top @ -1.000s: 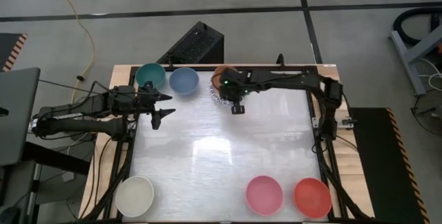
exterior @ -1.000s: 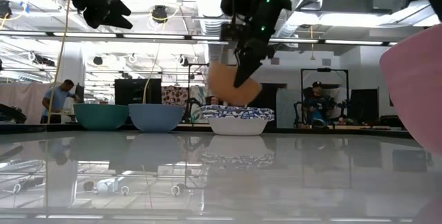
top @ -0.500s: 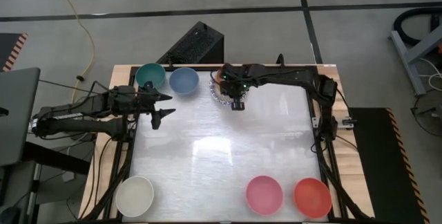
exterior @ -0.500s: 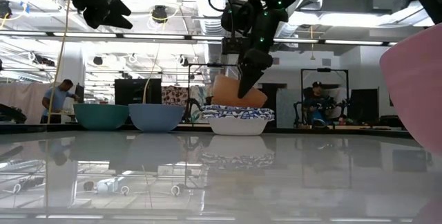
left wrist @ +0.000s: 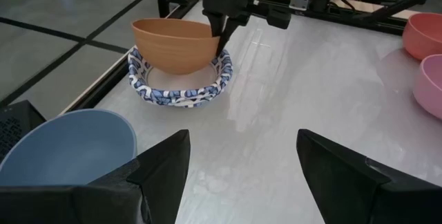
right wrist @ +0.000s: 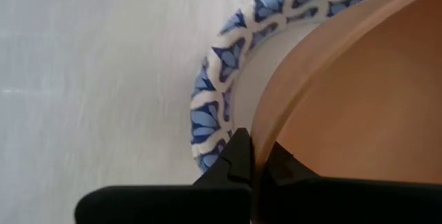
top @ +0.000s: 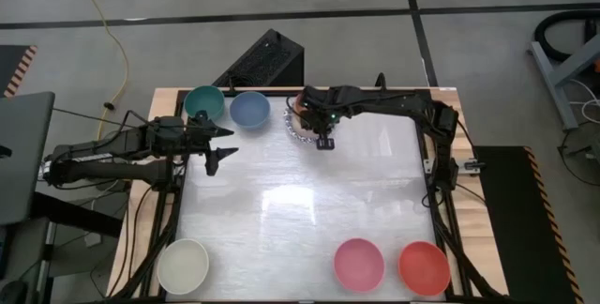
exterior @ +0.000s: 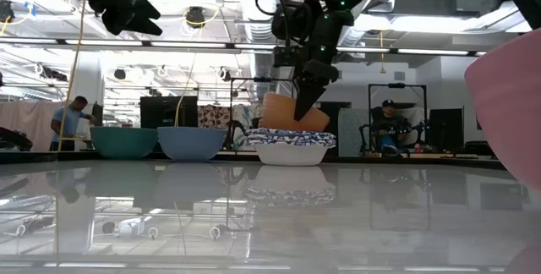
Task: Nest bowls inside each other
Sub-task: Stack the brown bowl on top of the blue pattern bowl
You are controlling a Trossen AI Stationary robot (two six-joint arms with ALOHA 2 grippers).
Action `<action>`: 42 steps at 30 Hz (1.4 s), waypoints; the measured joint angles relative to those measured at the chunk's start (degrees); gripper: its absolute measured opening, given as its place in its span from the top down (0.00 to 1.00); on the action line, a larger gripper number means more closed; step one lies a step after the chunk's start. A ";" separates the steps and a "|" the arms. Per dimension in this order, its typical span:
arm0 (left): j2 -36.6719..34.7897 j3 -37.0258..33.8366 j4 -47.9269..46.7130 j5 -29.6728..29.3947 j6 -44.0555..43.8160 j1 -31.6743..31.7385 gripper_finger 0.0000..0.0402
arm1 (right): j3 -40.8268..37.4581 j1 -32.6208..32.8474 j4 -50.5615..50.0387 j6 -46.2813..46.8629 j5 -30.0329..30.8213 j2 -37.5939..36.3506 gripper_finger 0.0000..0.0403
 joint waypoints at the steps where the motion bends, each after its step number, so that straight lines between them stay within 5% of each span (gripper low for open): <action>1: 0.00 0.00 0.00 -0.02 0.00 0.00 0.36 | 0.00 0.11 -0.04 -0.34 0.01 0.00 0.98; 42: 0.00 0.00 0.02 -0.02 -0.46 0.04 0.36 | 5.81 1.65 -7.80 -11.17 3.22 -0.04 0.98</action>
